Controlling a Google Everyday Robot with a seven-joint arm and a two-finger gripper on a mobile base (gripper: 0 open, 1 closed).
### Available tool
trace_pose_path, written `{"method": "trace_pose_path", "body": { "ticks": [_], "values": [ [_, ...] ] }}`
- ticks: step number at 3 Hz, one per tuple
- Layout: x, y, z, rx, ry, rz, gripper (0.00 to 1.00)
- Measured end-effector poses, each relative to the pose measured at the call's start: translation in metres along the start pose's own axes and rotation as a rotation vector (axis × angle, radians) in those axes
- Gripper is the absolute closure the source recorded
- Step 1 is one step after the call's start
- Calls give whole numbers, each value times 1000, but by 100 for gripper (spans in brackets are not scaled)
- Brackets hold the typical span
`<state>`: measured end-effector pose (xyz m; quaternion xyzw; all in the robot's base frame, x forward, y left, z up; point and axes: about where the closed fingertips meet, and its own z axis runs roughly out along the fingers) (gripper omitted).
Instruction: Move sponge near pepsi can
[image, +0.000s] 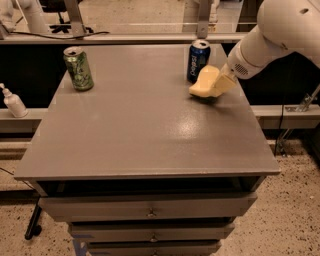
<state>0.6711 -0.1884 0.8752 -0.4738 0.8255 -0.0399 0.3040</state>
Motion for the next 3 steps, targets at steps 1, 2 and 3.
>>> {"method": "trace_pose_path", "body": {
  "ticks": [1,2,3],
  "values": [
    [5,2,9,-22,5,-7,100],
    [7,0,11,-32,15,2,84],
    [8,-3,9,-31,26,10,60]
  ]
}}
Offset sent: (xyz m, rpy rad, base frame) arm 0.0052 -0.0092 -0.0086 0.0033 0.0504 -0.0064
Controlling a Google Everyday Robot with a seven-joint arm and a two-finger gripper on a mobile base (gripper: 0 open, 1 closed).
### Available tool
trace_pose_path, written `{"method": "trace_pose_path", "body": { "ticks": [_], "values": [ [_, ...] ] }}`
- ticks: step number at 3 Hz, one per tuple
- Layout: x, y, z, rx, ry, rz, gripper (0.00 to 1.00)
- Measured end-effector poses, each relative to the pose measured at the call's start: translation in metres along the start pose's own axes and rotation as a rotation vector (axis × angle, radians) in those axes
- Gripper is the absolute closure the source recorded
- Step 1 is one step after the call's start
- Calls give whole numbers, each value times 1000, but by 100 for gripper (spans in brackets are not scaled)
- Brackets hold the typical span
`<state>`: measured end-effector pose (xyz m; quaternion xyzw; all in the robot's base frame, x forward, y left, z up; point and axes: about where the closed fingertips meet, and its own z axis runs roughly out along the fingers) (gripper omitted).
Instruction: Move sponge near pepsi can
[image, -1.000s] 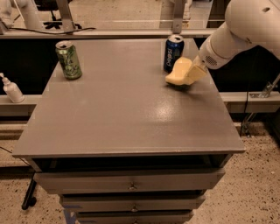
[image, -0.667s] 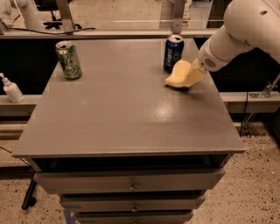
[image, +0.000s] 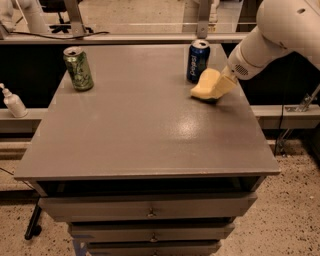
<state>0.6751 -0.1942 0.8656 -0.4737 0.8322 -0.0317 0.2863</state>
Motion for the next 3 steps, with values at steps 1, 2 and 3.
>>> {"method": "trace_pose_path", "body": {
  "ticks": [1,2,3],
  "values": [
    [4,-3,-2,3,16,9,37],
    [7,-4,-1,-1,24,14,13],
    [9,-3,-1,-11,27,21,0]
  ]
}}
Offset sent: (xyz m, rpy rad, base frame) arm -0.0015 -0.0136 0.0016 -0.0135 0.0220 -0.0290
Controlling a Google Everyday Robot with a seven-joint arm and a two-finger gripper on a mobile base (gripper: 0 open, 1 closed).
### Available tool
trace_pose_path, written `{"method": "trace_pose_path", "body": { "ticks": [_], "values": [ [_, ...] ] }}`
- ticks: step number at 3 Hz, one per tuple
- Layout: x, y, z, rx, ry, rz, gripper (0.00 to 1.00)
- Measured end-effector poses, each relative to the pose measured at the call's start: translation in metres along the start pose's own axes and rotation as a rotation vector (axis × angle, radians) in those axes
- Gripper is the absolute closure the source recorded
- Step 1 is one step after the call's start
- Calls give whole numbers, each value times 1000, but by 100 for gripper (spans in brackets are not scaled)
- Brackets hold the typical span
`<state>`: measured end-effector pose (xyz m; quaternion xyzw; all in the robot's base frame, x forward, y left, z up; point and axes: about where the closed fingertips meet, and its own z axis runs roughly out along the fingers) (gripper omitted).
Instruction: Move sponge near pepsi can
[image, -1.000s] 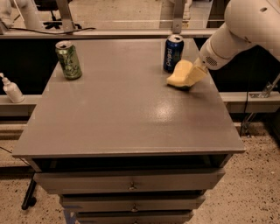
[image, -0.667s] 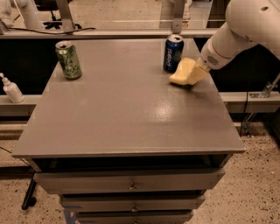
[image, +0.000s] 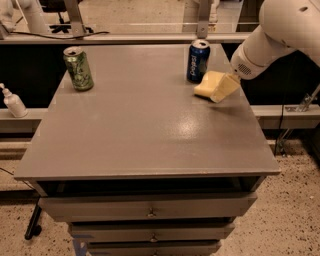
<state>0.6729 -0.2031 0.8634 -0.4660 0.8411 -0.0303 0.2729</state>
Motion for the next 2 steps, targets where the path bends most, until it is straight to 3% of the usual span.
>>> {"method": "trace_pose_path", "body": {
  "ticks": [2],
  "values": [
    [5,3,-22,-8,0,21,0]
  ]
}}
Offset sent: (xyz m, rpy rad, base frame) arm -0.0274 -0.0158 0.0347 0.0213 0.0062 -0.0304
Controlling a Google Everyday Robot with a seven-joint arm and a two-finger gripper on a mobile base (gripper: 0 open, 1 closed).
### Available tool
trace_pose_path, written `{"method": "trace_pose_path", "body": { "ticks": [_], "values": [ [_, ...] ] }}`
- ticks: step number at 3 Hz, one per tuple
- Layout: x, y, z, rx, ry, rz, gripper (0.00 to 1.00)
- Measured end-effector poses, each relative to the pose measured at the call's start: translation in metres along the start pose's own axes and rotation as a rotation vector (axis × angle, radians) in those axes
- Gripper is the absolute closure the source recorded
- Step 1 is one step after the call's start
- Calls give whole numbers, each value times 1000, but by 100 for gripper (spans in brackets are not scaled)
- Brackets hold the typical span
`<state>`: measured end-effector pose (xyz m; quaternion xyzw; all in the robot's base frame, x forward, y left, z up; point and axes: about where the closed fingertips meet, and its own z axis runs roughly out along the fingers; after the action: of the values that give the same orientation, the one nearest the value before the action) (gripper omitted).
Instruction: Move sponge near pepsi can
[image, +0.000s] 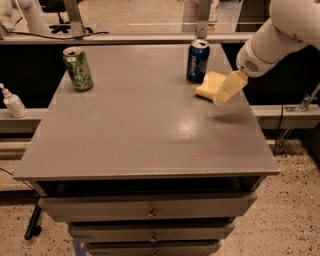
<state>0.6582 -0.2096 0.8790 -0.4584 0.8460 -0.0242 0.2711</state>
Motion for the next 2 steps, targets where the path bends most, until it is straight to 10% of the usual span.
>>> {"method": "trace_pose_path", "body": {
  "ticks": [2],
  "values": [
    [16,-17,-85,-6,-101,57,0]
  ]
}}
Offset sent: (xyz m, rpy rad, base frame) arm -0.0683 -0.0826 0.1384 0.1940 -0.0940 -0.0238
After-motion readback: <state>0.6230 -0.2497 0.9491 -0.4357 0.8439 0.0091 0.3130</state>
